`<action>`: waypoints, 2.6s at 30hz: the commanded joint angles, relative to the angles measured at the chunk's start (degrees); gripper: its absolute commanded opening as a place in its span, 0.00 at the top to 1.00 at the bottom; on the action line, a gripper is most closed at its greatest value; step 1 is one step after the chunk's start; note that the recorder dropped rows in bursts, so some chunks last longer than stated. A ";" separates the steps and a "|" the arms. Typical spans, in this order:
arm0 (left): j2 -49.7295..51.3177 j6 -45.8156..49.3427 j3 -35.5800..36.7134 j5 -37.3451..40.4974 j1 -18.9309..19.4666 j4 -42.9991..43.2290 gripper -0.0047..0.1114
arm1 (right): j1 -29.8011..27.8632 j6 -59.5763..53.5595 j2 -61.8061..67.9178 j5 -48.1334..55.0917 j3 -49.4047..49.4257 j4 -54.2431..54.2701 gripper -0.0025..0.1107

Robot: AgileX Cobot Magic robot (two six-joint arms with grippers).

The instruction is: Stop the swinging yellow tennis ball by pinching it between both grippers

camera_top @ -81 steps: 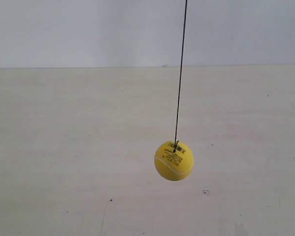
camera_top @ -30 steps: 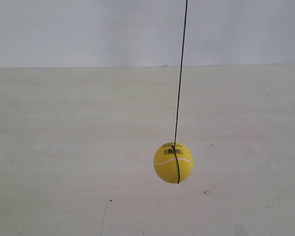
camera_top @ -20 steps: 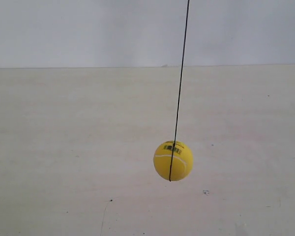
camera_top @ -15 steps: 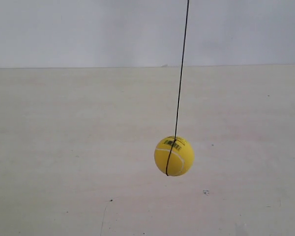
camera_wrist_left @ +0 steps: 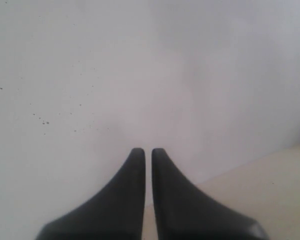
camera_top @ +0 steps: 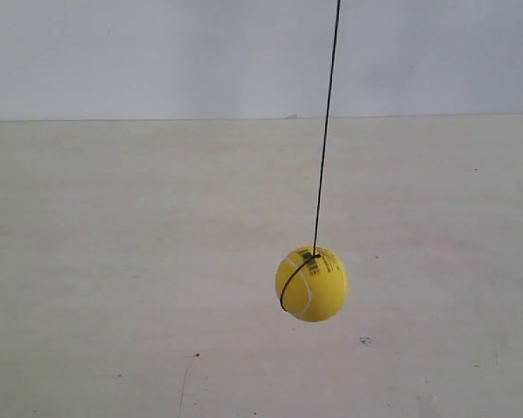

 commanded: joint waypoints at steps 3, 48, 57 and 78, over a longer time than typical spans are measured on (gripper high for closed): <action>-0.17 -0.72 0.30 0.25 0.20 -0.87 0.92 | -0.36 0.82 -0.41 3.27 0.00 0.02 0.98; -0.17 23.75 0.90 7.58 0.54 -25.10 0.92 | -0.36 0.82 -0.41 3.63 0.00 0.02 0.98; -0.17 52.27 6.34 5.18 8.47 -48.92 0.92 | -0.36 0.82 -0.41 3.63 0.00 0.02 0.98; -0.17 52.17 7.14 25.52 21.58 -57.79 0.92 | -0.36 0.82 -0.41 3.63 0.00 0.02 0.98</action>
